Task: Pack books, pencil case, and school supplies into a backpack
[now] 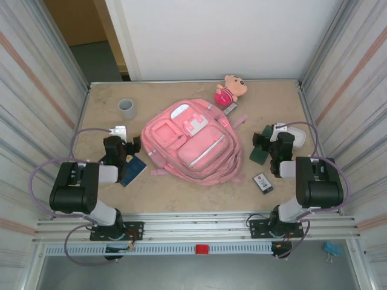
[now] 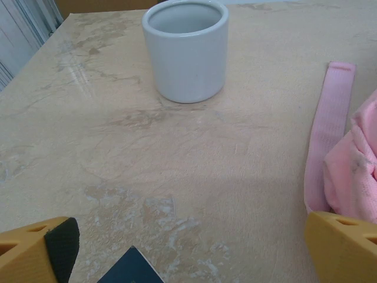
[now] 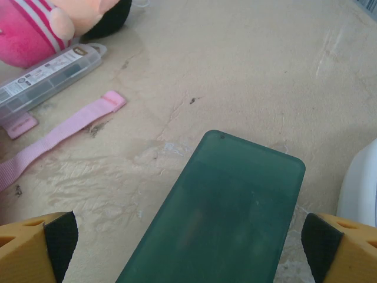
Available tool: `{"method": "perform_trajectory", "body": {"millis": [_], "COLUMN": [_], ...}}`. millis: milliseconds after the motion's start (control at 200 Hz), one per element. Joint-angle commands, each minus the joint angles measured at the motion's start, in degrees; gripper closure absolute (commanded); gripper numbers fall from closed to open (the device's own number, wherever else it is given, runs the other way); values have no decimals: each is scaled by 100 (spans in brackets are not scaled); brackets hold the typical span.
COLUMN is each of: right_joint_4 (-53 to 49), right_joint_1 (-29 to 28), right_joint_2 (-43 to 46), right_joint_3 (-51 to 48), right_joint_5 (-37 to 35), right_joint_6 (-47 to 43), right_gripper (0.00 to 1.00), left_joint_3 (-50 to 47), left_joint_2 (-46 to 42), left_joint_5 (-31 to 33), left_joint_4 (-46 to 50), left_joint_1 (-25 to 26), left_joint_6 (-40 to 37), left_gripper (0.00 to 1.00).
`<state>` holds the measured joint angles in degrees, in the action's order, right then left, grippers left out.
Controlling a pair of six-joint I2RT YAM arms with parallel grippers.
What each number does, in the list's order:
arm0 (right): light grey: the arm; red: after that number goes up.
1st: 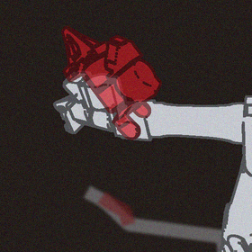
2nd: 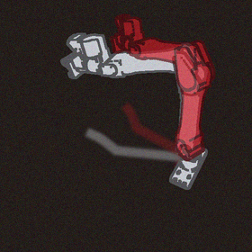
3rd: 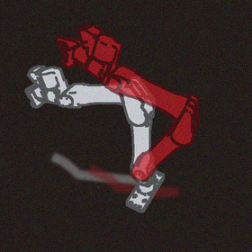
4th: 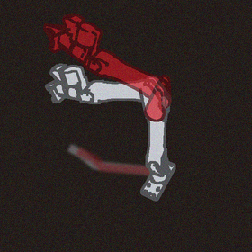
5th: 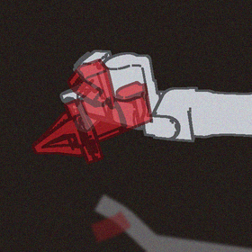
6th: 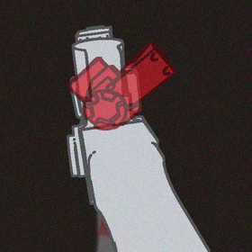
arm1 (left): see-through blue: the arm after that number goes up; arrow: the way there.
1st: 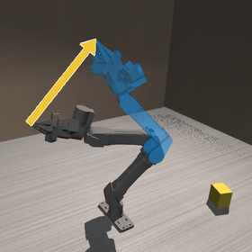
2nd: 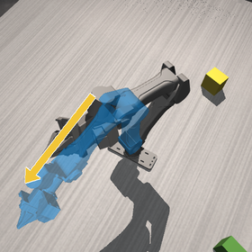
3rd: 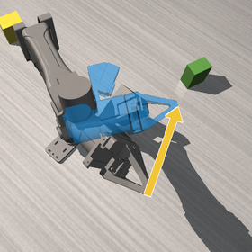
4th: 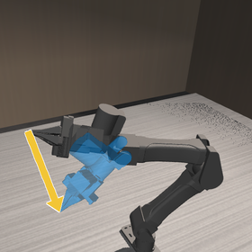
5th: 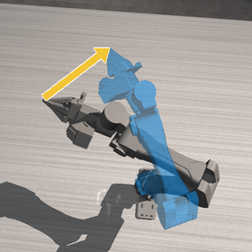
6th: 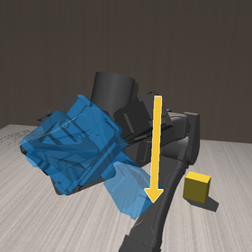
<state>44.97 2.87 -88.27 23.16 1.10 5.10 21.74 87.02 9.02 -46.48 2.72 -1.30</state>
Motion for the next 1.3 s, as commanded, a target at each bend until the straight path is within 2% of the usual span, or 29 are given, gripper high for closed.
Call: {"method": "perform_trajectory", "body": {"millis": [0, 1137, 1218, 1293], "right_joint_4": [109, 109, 105, -949], "right_joint_1": [-7, 18, 15, 26], "right_joint_2": [-23, -16, 21, 379], "right_joint_3": [22, 22, 36, 469], "right_joint_5": [-32, 2, 5, 10], "right_joint_6": [-8, 5, 17, 19], "right_gripper": [1, 1, 1, 1], "left_joint_3": [51, 60, 329, 761], "left_joint_2": [-51, -90, -445, -913], "left_joint_5": [77, 92, 66, 376], "left_joint_4": [-116, -140, 666, 1657], "left_joint_1": [19, 26, 125, 350], "left_joint_6": [-31, -50, -193, -355], "left_gripper": [1, 1, 2, 4]}}
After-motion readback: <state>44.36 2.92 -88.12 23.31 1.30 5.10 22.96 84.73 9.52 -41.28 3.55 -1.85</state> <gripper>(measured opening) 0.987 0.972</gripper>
